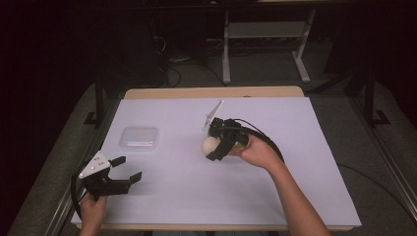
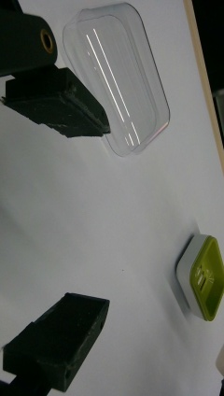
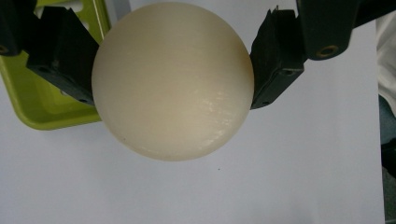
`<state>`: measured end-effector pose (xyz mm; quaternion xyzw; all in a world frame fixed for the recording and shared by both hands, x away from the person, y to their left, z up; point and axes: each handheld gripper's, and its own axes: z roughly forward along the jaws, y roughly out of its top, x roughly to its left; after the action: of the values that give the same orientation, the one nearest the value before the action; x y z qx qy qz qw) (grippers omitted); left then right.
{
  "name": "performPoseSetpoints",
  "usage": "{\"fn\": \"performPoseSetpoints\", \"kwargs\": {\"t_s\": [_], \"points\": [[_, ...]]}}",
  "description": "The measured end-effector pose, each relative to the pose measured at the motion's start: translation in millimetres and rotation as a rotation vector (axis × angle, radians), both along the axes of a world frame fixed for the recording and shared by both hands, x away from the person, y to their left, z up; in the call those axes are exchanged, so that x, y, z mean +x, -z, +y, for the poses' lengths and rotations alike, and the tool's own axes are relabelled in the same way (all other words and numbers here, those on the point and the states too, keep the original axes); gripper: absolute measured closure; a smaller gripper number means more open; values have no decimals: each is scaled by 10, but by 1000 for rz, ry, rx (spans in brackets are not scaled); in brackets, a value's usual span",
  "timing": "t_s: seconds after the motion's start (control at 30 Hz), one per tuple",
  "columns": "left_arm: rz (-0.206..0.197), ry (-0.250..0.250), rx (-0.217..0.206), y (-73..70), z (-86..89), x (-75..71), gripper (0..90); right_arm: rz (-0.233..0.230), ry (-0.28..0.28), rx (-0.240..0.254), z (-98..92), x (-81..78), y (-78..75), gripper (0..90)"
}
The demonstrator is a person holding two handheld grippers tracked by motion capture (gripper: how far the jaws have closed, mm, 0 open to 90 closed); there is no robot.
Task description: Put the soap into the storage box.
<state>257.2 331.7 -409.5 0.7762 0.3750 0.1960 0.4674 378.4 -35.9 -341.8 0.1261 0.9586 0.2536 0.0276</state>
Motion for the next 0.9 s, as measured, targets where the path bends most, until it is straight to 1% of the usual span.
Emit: {"fn": "performPoseSetpoints", "kwargs": {"t_s": [0.17,0.27,0.3,0.37,0.5,0.53,0.73,0.8,0.9], "points": [[-2,4,2,-3,-3,-1,132,-2,14,13,-45,67,-35,224],[-2,6,5,-2,-7,-1,132,-7,26,5,-69,110,-22,224],[-3,7,7,-2,-8,-1,132,0,35,3,-89,144,-11,224],[-4,8,4,-1,-12,-1,132,1,38,1,-101,162,-5,224],[-9,4,9,-6,-17,-1,131,5,61,-4,-143,230,7,224],[-12,4,10,-8,-17,-2,132,6,74,-8,-160,257,5,224],[-12,4,9,-6,-18,-3,132,7,91,-6,-213,347,-4,224],[-12,3,9,-7,-18,-2,132,7,109,3,-257,387,5,224],[-15,5,11,-7,-18,-1,132,8,118,-5,-283,417,27,224]]}}
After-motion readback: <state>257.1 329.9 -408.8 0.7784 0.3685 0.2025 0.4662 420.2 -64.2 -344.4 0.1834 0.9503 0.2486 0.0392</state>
